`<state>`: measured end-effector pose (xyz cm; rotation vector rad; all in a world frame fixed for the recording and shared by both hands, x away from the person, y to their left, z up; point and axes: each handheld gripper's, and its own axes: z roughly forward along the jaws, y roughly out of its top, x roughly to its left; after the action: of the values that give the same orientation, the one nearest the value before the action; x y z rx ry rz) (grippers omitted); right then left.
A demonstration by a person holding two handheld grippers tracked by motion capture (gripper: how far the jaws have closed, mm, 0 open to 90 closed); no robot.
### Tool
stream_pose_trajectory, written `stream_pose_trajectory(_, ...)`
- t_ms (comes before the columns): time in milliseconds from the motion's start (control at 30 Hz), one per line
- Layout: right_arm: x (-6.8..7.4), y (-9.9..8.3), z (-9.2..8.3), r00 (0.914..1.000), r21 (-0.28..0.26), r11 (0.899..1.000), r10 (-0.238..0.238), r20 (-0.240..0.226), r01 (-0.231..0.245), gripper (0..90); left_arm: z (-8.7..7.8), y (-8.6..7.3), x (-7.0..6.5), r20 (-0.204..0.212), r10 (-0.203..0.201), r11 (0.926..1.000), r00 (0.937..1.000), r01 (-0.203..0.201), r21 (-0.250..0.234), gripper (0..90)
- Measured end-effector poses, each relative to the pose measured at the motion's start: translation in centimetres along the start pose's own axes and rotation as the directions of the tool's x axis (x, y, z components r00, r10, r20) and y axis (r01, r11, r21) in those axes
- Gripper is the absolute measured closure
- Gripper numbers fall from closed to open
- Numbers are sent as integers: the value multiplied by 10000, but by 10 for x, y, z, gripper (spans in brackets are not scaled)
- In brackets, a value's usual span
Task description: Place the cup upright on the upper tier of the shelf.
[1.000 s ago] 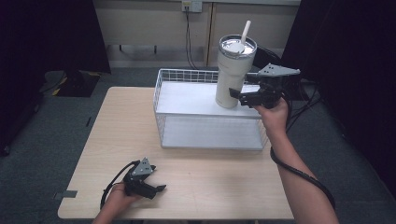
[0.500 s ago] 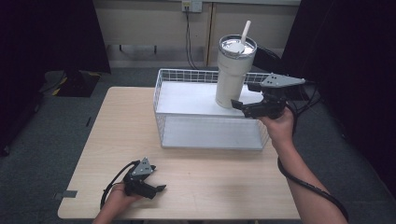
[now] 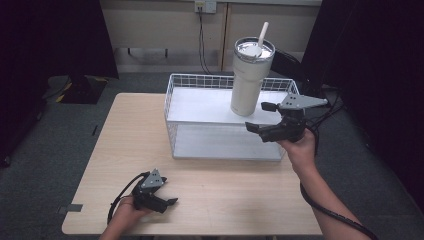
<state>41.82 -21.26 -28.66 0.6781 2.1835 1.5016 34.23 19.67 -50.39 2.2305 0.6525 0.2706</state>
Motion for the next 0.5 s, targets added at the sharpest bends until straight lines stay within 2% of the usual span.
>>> stream_pose_trajectory(500, 14, -23, -10, 9992, -25, 10000, -11, -398, 10, 114, 0, 0, 0, -3, 2, 10000, 10000, -2, 2, 142)
